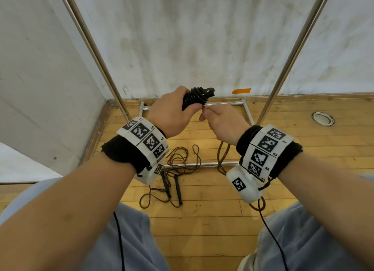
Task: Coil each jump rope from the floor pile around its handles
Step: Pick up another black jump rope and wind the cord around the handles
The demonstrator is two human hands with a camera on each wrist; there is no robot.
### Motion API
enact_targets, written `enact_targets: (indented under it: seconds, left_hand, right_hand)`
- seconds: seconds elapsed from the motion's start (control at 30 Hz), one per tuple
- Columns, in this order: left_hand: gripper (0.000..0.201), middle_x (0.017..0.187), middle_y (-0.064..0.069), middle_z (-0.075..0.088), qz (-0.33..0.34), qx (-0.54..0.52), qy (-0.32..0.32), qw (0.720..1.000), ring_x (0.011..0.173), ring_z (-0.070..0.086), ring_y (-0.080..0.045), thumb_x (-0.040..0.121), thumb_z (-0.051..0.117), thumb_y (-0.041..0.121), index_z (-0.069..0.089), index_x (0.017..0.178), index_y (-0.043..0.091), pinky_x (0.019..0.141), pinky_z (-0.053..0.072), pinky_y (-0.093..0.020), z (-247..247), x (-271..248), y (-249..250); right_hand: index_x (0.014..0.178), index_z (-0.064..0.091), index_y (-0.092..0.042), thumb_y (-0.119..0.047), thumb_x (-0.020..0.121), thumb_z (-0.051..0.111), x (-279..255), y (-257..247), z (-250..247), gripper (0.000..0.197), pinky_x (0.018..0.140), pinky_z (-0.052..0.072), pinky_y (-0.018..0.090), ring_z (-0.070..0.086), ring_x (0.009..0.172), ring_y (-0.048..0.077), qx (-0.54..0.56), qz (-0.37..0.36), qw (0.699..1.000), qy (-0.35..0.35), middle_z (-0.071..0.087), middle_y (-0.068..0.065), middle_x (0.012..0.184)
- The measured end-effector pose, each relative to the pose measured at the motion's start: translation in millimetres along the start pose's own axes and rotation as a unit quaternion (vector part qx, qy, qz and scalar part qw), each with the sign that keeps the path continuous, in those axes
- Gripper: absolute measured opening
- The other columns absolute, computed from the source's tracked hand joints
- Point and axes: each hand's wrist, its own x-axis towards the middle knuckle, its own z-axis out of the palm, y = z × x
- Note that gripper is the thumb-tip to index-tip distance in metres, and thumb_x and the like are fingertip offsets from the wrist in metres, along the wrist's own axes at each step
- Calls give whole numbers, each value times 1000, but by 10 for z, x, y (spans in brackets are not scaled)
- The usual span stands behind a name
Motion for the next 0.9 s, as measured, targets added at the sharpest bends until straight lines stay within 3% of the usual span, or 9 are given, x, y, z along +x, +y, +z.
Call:
enact_targets:
  seconds: [0.13,0.23,0.33,0.4,0.47,0.53,0.6,0.73,0.9]
  left_hand:
    - [47,82,12,50,-2,9,8,1000,66,50,-8,90,55,49,50,124,17,53,35,-23,10,13,-31]
    - [40,73,15,50,-9,10,2,1000,64,50,-5,88,56,52,56,111,18,50,34,-24,4,43,-64]
    - [36,71,12,52,-24,12,13,1000,65,53,-9,85,58,55,51,96,20,51,36,-27,-6,75,-90]
    - [36,73,10,53,-34,-7,13,999,64,54,-10,86,57,54,45,95,22,50,37,-28,-4,81,-100]
    - [36,76,6,57,-47,-38,-9,998,63,59,-12,88,55,52,40,98,21,49,43,-30,13,73,-99]
    - [35,80,2,63,-70,-58,-33,995,64,64,-17,89,53,51,41,101,21,54,52,-36,21,68,-97]
    - [35,77,2,62,-75,-41,-28,996,62,61,-14,89,52,51,45,101,20,50,48,-33,35,68,-91]
    - [32,75,7,52,-71,-5,-17,997,63,51,-8,94,47,50,41,103,19,47,32,-26,57,48,-15]
    - [35,84,9,46,-51,-146,-160,975,68,43,-2,101,33,26,34,135,18,56,32,-19,31,-14,68]
  right_hand:
    - [87,61,-14,-23,100,38,0,-12,-6,28,53,34,26,38,50,11,41,13,999,1,41,-5,57]
    - [85,60,-16,-21,98,41,-25,8,-28,24,49,40,29,38,44,12,103,33,994,-19,39,-4,54]
    - [88,60,-10,-17,97,46,-43,4,-63,18,60,55,32,41,42,10,161,42,985,-41,40,-8,49]
    - [89,59,-10,-16,97,46,-48,-9,-71,16,71,58,35,43,42,9,186,43,980,-51,40,-12,46]
    - [90,58,-11,-17,97,45,-61,-19,-55,16,69,58,34,43,41,9,193,38,979,-54,40,-14,45]
    - [89,58,-14,-19,98,42,-71,-27,-37,19,53,52,29,39,41,9,179,36,982,-45,39,-13,46]
    - [85,58,-19,-22,99,40,-71,-31,-27,23,45,38,24,34,39,6,143,33,989,-26,37,-10,50]
    - [83,60,-21,-25,99,39,-61,-44,-25,26,44,30,25,31,40,7,89,16,996,5,36,-6,53]
    - [92,65,-10,-21,99,39,-35,-14,-56,29,53,27,21,34,49,5,24,2,999,42,38,-10,54]
